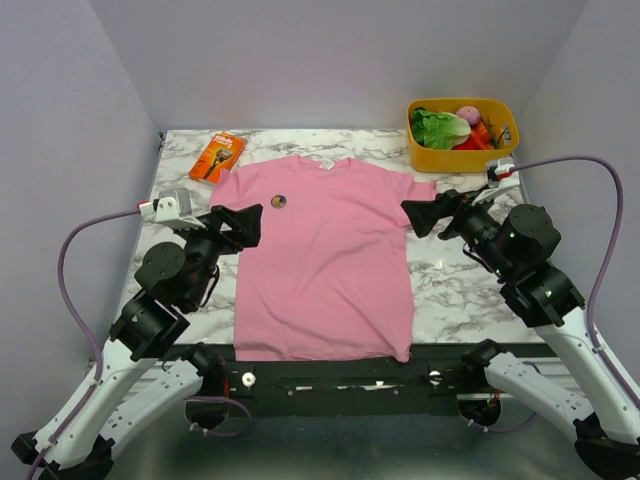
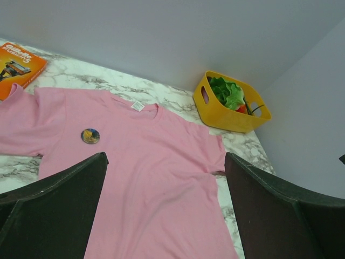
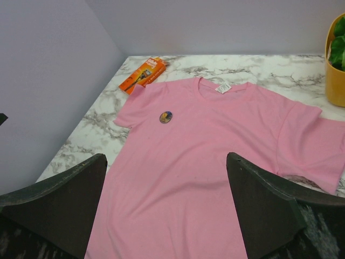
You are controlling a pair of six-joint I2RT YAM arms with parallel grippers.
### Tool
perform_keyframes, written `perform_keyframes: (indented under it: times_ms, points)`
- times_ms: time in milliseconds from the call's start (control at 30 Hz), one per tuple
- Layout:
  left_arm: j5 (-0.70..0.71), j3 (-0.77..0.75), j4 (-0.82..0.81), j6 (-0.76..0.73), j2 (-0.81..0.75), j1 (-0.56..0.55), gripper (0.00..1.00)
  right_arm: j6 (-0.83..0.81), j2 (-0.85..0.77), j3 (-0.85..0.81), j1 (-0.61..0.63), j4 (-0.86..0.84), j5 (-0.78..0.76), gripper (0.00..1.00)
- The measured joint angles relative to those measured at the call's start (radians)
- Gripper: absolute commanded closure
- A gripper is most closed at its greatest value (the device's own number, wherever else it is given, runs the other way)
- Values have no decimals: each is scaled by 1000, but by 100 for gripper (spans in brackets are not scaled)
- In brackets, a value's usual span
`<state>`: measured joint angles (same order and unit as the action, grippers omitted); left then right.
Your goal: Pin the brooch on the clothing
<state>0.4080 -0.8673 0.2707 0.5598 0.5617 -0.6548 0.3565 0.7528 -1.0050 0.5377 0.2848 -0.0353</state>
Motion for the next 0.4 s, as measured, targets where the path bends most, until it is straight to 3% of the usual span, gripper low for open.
perform_keyframes:
  times_ms: [400]
  points:
    - [-6,2,-1,-18,85,0,1,0,37,29,0,-27,15,0]
